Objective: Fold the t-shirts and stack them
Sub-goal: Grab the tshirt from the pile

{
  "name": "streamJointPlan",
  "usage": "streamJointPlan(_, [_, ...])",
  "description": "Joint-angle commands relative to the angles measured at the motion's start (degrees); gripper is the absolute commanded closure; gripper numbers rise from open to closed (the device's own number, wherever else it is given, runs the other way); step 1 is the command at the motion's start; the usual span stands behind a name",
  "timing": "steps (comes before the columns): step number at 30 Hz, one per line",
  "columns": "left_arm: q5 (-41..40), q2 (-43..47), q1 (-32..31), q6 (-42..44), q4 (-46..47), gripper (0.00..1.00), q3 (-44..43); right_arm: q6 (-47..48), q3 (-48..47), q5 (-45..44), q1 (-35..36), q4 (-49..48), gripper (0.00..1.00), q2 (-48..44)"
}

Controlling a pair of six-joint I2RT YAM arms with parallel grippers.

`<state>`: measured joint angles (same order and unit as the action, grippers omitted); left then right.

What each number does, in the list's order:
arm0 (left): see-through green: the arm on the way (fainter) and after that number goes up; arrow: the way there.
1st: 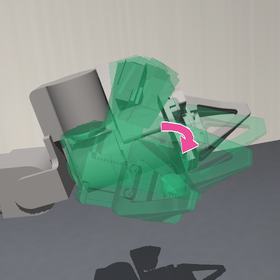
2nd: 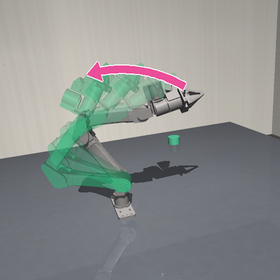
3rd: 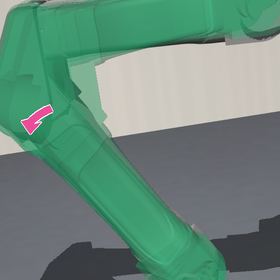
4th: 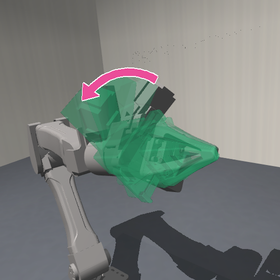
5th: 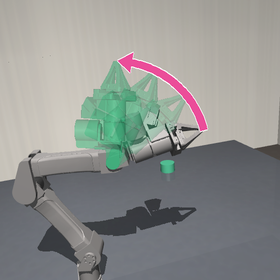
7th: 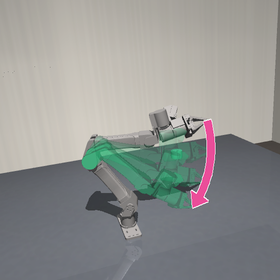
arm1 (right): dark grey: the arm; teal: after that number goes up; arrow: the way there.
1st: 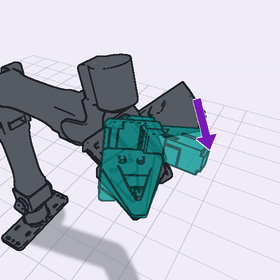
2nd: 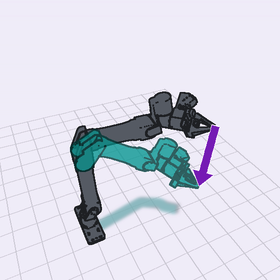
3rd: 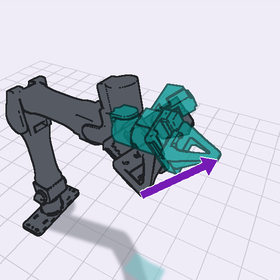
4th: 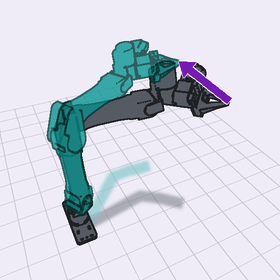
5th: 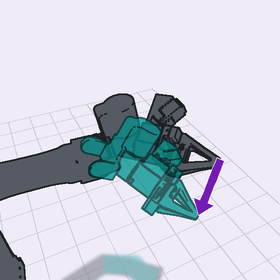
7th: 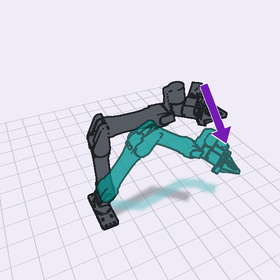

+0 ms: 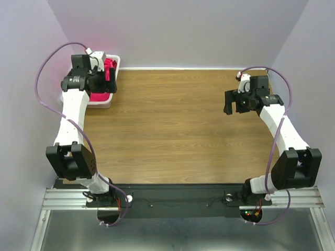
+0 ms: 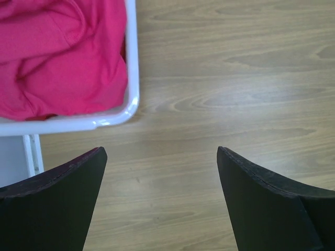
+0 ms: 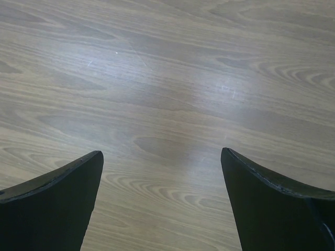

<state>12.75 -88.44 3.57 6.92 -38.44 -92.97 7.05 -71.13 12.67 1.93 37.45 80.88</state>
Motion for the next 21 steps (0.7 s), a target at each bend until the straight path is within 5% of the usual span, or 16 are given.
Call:
streamJointPlan(1, [2.44, -4.7, 3.36, 1.17, -1.18, 0.01, -10.01, -0.19, -3.39, 0.61, -0.26, -0.89, 0.0, 1.03])
streamJointPlan(7, [1.48, -23.24, 8.46, 2.22, -6.92, 0.01, -37.52, -0.28, -4.28, 0.61, -0.26, -0.89, 0.0, 2.09])
streamJointPlan(21, [-1.67, -37.41, 10.14, 2.93, 5.12, 0.01, -40.19, 0.25, -4.37, -0.71, -0.35, -0.89, 0.0, 4.9])
